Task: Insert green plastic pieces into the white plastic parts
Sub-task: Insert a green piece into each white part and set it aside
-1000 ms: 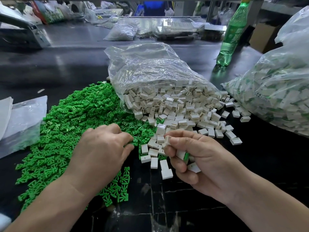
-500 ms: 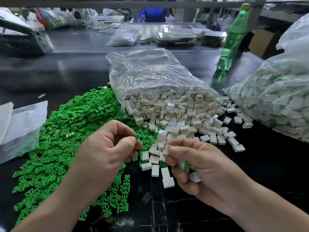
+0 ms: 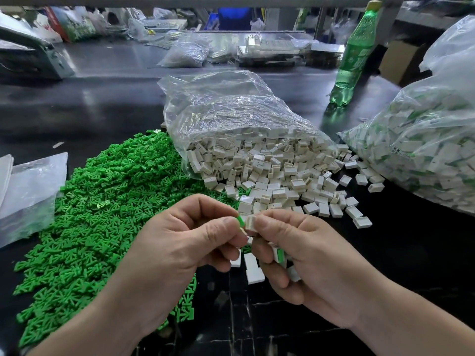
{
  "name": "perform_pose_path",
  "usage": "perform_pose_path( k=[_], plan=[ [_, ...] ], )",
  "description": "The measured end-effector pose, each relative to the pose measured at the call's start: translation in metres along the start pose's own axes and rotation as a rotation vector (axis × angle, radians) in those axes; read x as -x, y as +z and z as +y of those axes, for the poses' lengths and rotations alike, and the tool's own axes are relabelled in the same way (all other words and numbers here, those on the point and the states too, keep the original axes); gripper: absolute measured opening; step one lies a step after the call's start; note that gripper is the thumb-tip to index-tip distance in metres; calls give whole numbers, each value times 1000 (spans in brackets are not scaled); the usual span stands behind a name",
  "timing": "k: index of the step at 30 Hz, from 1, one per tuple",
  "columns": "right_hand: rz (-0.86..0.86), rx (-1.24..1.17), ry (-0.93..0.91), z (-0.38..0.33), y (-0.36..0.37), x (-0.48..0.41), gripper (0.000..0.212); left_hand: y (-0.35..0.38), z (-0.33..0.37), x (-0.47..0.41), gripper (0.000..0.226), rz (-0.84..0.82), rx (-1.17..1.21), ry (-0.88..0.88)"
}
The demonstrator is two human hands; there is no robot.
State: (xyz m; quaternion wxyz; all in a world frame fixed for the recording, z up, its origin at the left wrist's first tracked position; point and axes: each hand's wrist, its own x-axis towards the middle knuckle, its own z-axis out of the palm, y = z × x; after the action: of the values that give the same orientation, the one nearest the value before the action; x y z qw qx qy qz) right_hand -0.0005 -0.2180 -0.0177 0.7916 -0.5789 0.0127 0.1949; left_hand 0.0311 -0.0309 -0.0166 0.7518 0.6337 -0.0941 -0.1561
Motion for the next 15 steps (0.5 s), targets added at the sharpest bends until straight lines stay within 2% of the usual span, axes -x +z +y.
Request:
perform_pose_path(
  k=[5, 15],
  plan=[
    [21, 98, -50, 2, 1, 1, 18, 2, -3, 2, 11, -11, -85, 63],
    [60, 223, -120, 7, -4, -1, 17, 4, -2, 10, 14, 5, -342, 210]
  ],
)
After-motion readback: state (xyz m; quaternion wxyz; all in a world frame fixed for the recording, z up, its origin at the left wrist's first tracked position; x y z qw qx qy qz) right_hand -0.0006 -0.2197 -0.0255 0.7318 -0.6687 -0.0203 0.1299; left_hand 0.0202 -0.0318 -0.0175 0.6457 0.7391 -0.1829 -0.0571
